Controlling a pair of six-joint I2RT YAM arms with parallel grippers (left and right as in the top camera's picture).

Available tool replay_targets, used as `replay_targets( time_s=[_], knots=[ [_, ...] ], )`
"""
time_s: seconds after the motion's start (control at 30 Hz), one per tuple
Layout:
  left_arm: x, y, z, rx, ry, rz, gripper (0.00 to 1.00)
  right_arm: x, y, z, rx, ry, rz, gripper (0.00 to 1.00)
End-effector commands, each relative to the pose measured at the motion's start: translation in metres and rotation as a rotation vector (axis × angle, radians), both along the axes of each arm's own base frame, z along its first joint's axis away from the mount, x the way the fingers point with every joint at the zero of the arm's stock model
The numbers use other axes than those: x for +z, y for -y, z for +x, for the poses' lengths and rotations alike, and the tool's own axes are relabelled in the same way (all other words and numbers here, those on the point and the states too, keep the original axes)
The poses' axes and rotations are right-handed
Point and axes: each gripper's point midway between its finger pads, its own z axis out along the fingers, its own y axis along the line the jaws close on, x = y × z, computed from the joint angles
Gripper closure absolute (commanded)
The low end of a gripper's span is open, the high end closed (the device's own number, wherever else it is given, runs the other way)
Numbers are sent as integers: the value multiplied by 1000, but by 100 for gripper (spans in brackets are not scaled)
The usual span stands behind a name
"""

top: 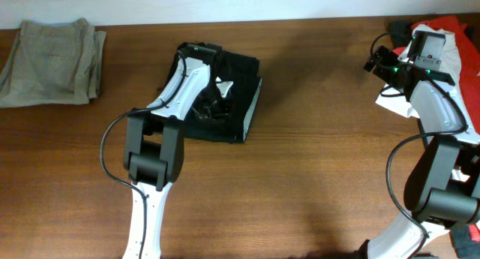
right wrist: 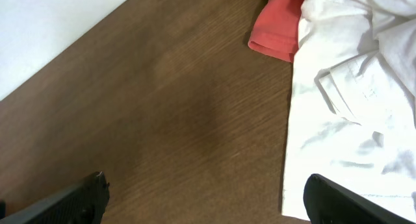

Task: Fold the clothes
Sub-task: 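Fold the pants again with the left gripper, pressing the fold flat, then regrasp the folded black pants at their left edge with the left gripper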

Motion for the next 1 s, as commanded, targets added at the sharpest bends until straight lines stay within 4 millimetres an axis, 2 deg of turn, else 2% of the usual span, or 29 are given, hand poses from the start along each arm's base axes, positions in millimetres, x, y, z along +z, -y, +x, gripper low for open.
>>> replay_targets(
  time_s=[0.0,0.07,0.1,0.2,0.23,0.27,0.3,0.33,0.37,0.4,0.47,0.5,0.53,0.57,0.6,0.7,0.73,0.8,0.93,0.97],
  knots=[
    [-17,37,-27,-40,-60,-116,99,11,3,2,-5,22,-12,1],
    [-16,66,-32,-103,-18,-145,100,11,3,2,-6,22,-12,1],
    [-7,73,-27,-113,8,-157,99,11,3,2,-5,22,-12,1],
    [40,78,2,-128,112,-181,97,11,3,2,-5,22,-12,1],
    [62,66,20,-117,183,-136,87,11,3,2,-5,22,-12,1],
    [79,49,36,-93,238,-96,63,11,3,2,-5,22,-12,1],
    [98,30,51,-54,281,-77,7,11,3,2,-6,22,-12,1],
    [121,1,67,11,321,-78,1,11,3,2,-5,22,-12,1],
    [132,-23,78,61,344,-71,1,11,3,2,-5,22,-12,1],
    [135,-58,89,131,355,-47,1,11,3,2,-5,22,-12,1],
    [126,-114,92,240,304,-12,1,11,3,2,-5,22,-12,1],
    [118,-133,90,260,275,-21,1,11,3,2,-5,22,-12,1],
    [108,-139,89,241,257,-72,1,11,3,2,-5,22,-12,1],
    [94,-138,87,245,231,-105,1,11,3,2,-6,22,-12,1],
    [75,-129,81,191,203,-150,1,11,3,2,-5,22,-12,1],
    [21,-119,61,192,112,-210,1,11,3,2,-5,22,-12,1],
    [9,-117,57,195,97,-224,1,11,3,2,-5,22,-12,1],
    [-5,-115,51,193,82,-223,1,11,3,2,-5,22,-12,1],
    [-25,-86,44,178,85,-329,2,11,3,2,-5,22,-12,1],
    [-28,-79,44,163,93,-330,18,11,3,2,-5,22,-12,1]
  ],
)
